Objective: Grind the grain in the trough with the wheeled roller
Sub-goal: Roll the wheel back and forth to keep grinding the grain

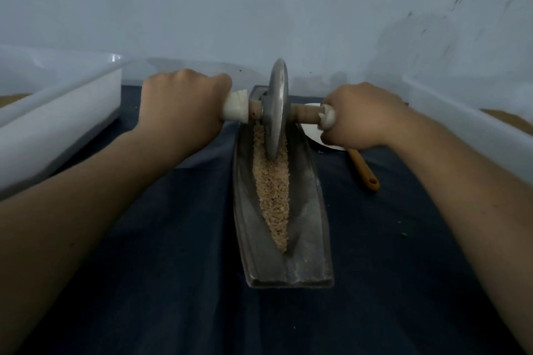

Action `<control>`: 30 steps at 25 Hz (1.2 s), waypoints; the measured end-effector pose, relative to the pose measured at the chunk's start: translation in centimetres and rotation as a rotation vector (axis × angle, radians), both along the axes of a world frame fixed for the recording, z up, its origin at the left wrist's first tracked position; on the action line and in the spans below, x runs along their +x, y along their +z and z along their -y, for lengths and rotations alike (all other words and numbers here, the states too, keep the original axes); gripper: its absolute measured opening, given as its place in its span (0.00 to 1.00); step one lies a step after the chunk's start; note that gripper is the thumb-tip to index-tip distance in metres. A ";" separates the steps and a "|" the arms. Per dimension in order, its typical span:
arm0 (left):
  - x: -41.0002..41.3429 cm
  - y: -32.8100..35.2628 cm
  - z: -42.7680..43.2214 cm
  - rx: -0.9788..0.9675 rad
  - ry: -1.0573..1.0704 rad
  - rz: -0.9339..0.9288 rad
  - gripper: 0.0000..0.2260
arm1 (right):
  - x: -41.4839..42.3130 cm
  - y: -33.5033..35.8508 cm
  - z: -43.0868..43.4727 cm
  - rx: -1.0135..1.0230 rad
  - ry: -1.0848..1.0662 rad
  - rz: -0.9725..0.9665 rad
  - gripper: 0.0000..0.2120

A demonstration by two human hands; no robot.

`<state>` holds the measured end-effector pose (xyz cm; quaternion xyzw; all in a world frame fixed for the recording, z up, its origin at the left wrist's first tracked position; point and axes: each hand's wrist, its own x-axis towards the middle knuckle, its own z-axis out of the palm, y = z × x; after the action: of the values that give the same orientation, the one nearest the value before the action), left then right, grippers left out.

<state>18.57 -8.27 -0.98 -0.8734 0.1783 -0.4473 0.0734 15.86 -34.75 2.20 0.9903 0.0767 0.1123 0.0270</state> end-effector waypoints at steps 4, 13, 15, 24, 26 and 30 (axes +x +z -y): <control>-1.9 3.7 -0.9 0.105 -0.053 -0.884 0.06 | -3.1 3.8 -0.5 -0.090 0.009 -0.562 0.11; -1.4 1.1 -0.2 0.025 0.045 -0.330 0.07 | -0.2 0.4 -0.4 -0.032 -0.043 0.105 0.07; -1.5 -0.5 0.1 0.012 0.062 -0.081 0.11 | 0.9 -1.6 0.0 -0.043 -0.017 0.399 0.09; -0.9 -1.3 -0.1 -0.010 0.059 -0.015 0.18 | 2.0 -3.9 0.3 -0.070 0.048 0.728 0.12; -0.1 -1.4 -0.1 -0.022 0.089 -0.033 0.16 | 2.2 -3.8 0.1 -0.081 0.017 0.715 0.13; -0.1 0.0 0.6 0.036 0.121 -0.126 0.10 | 1.3 -3.8 0.3 -0.020 -0.036 0.512 0.07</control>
<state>18.49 -8.86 -0.96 -0.9074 0.1375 -0.3831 0.1046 17.11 -35.00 -1.64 0.9305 0.0507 0.3581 0.0572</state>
